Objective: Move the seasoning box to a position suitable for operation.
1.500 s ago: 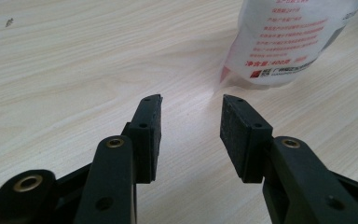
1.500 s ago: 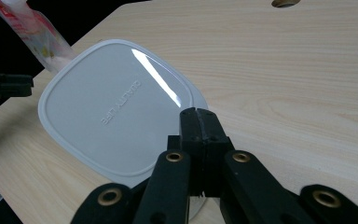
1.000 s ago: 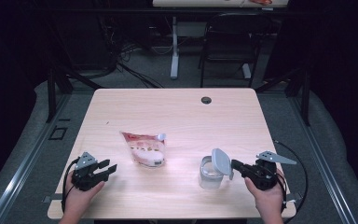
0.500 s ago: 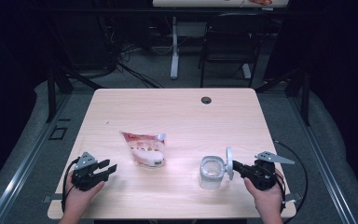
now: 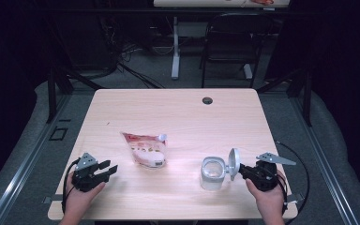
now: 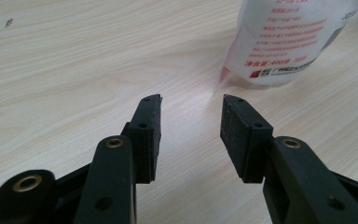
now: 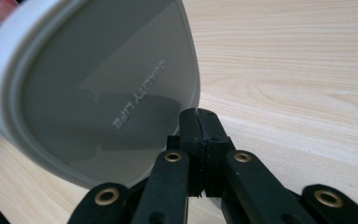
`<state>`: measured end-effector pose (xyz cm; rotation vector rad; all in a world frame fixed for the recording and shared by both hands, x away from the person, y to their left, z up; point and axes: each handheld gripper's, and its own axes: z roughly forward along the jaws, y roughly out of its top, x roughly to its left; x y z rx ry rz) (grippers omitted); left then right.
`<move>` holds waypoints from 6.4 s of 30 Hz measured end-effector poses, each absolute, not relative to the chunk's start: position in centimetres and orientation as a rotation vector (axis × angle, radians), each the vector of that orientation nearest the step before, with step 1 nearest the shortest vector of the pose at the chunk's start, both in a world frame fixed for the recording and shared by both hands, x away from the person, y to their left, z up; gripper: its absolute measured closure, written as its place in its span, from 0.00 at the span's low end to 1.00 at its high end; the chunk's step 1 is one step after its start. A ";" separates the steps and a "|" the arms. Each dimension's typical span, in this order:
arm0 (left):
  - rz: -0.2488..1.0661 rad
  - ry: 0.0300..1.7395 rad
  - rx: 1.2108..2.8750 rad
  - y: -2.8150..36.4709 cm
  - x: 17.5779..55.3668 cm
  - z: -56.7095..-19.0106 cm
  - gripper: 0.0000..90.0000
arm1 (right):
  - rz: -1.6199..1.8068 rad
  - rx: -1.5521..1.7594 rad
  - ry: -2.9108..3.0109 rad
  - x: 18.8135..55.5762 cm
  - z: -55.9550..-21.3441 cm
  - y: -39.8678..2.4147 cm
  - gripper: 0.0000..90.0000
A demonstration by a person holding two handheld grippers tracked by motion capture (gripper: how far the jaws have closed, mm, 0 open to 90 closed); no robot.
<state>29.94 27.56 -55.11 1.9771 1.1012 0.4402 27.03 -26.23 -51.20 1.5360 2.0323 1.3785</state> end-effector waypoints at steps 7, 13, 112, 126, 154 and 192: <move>0.442 1.102 1.976 27.6 29.9 -55.1 0.65 | 1.331 1.530 2.022 26.8 -51.4 -26.7 0.96; 0.442 1.102 1.978 27.7 29.9 -55.1 0.65 | 1.305 1.536 2.007 26.3 -51.6 -27.2 0.94; 0.423 1.103 1.991 27.0 30.1 -55.4 0.63 | 1.264 1.425 2.069 31.0 -54.8 -25.0 0.84; 0.423 1.095 1.999 27.2 30.0 -55.3 0.63 | 1.272 1.398 2.075 30.1 -54.5 -25.3 0.78; 0.430 1.086 1.987 27.3 29.9 -55.1 0.63 | 1.296 1.395 2.000 26.9 -52.4 -26.2 0.73; 0.432 1.096 1.988 27.3 30.0 -55.2 0.63 | 1.306 1.287 1.971 28.7 -50.6 -23.8 0.87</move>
